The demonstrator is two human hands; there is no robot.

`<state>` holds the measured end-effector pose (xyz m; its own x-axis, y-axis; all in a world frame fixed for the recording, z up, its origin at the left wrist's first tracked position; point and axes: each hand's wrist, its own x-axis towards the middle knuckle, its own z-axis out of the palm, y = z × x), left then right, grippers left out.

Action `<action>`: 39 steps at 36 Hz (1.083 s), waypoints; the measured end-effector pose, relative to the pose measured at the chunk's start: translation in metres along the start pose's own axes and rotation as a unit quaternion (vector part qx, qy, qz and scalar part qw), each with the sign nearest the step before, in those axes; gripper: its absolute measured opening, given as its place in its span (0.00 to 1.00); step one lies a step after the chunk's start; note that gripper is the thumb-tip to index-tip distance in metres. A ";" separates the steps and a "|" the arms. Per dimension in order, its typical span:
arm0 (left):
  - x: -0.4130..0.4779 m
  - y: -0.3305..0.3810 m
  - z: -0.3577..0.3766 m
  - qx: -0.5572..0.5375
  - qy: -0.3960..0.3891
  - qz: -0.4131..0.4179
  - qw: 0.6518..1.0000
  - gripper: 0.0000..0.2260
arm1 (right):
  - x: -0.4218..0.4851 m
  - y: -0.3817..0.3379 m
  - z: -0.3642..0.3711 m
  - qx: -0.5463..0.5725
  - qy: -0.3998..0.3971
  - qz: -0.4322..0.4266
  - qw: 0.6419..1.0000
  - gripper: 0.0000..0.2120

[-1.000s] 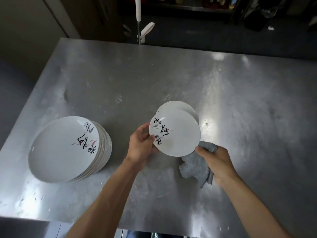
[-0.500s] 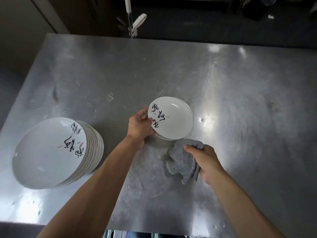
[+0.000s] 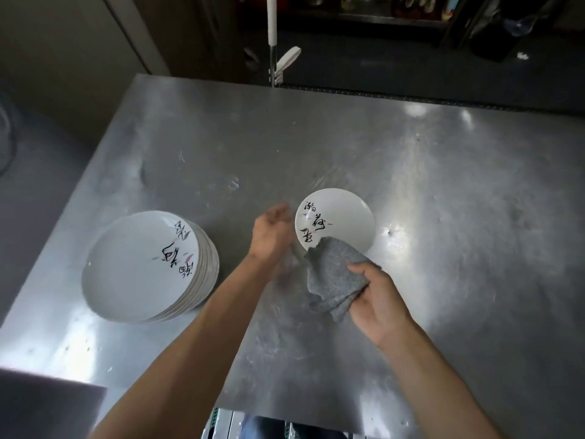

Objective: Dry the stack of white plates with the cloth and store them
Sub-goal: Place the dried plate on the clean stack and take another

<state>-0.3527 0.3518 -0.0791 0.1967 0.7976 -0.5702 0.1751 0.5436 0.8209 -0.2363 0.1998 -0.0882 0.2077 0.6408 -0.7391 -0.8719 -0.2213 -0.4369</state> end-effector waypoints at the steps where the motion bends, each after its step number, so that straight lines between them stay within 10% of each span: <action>1: -0.006 0.007 -0.006 0.000 0.000 0.014 1.000 0.28 | 0.000 0.001 0.007 -0.007 -0.008 0.002 1.000 0.25; 5: -0.024 0.037 -0.047 0.033 0.020 0.067 0.997 0.12 | 0.001 0.014 0.044 -0.044 -0.024 -0.003 0.999 0.20; 20: -0.093 0.018 -0.280 0.228 0.246 0.068 0.940 0.16 | 0.010 0.103 0.178 -0.267 0.017 -0.089 0.959 0.10; 39: -0.110 -0.028 -0.283 0.010 0.197 0.099 0.975 0.17 | 0.010 0.118 0.177 -0.362 -0.014 -0.171 0.916 0.07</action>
<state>-0.6523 0.3222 -0.0302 -0.1575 0.9271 -0.3402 0.1912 0.3666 0.9105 -0.4152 0.3105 -0.0567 0.3937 0.7805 -0.4856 -0.2319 -0.4268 -0.8741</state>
